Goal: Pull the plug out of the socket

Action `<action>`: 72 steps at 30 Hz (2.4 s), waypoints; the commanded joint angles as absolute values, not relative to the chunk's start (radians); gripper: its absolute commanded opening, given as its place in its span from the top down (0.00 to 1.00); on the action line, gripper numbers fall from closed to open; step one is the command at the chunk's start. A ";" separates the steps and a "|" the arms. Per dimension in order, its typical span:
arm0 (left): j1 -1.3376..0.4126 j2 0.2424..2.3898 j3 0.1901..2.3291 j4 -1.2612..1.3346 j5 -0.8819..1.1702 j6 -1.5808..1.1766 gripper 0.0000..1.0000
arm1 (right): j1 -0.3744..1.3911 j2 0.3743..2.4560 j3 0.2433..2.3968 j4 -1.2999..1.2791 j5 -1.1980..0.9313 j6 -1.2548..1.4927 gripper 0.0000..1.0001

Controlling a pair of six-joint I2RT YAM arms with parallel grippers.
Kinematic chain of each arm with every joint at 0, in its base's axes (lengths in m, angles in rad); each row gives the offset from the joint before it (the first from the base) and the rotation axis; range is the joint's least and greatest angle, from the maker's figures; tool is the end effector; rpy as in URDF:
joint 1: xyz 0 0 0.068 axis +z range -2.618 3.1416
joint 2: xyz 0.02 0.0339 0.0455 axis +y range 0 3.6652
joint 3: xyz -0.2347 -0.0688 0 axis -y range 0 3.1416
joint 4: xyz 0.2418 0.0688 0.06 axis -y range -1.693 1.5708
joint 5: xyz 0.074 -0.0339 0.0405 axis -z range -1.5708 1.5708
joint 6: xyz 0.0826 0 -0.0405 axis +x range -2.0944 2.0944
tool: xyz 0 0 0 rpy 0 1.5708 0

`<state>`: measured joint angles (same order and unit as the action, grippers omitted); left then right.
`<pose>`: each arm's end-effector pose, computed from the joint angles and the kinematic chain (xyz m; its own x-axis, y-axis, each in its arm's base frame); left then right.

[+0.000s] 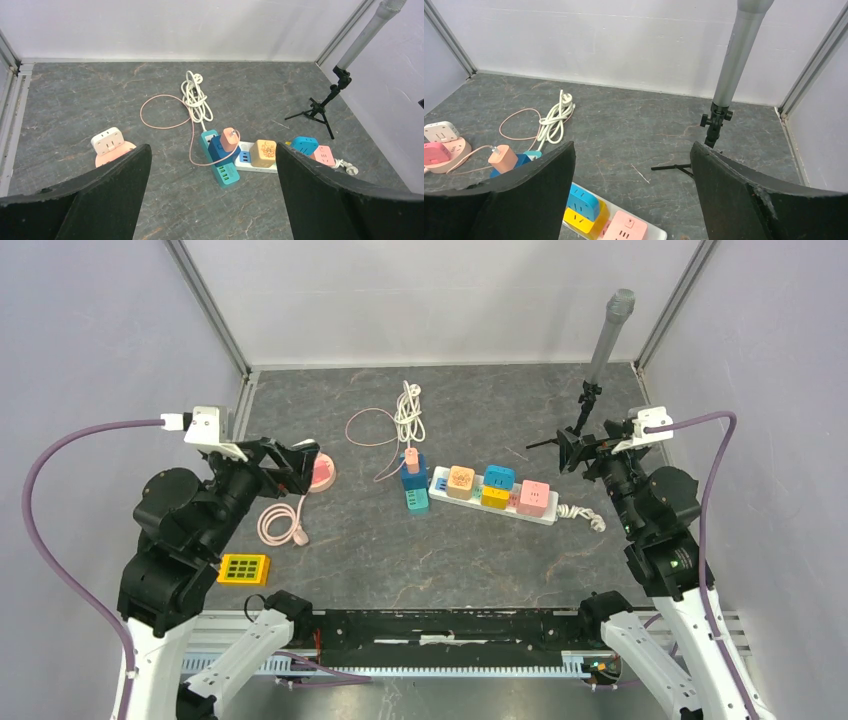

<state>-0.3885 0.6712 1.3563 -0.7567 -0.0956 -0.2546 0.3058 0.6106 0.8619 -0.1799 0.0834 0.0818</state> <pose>0.1338 -0.0462 0.4478 -0.1369 -0.2149 -0.9670 0.2630 0.9333 -0.2446 0.1956 0.0545 0.3775 0.0498 0.1011 -0.9936 -0.2256 0.9703 0.0874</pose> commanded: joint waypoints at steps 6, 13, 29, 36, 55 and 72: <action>-0.390 0.661 1.305 -0.718 -0.078 -0.256 0.00 | 0.307 0.637 0.871 -0.161 0.061 0.080 0.10; -0.390 0.665 1.280 -0.702 -0.043 -0.255 0.00 | 0.308 0.660 0.857 -0.154 0.027 0.084 0.10; -0.409 0.779 0.741 -0.164 0.478 -0.713 0.00 | 0.312 0.911 0.723 -0.078 -0.407 0.131 0.13; -0.529 0.927 0.698 -0.132 0.344 -0.751 0.00 | 0.316 0.952 0.661 -0.029 -0.336 0.075 0.14; -0.756 1.246 0.835 -0.054 0.166 -0.809 0.13 | 0.320 1.257 0.862 -0.192 -0.529 -0.159 0.44; -0.917 1.565 1.038 0.035 0.012 -0.799 0.27 | 0.319 1.248 0.826 -0.091 -0.503 -0.029 0.96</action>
<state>-0.8967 1.5150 0.9665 -0.0360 0.0898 -0.7807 0.3141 1.2732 0.8314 -0.1783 -0.5419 -0.1444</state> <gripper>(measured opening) 0.736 0.229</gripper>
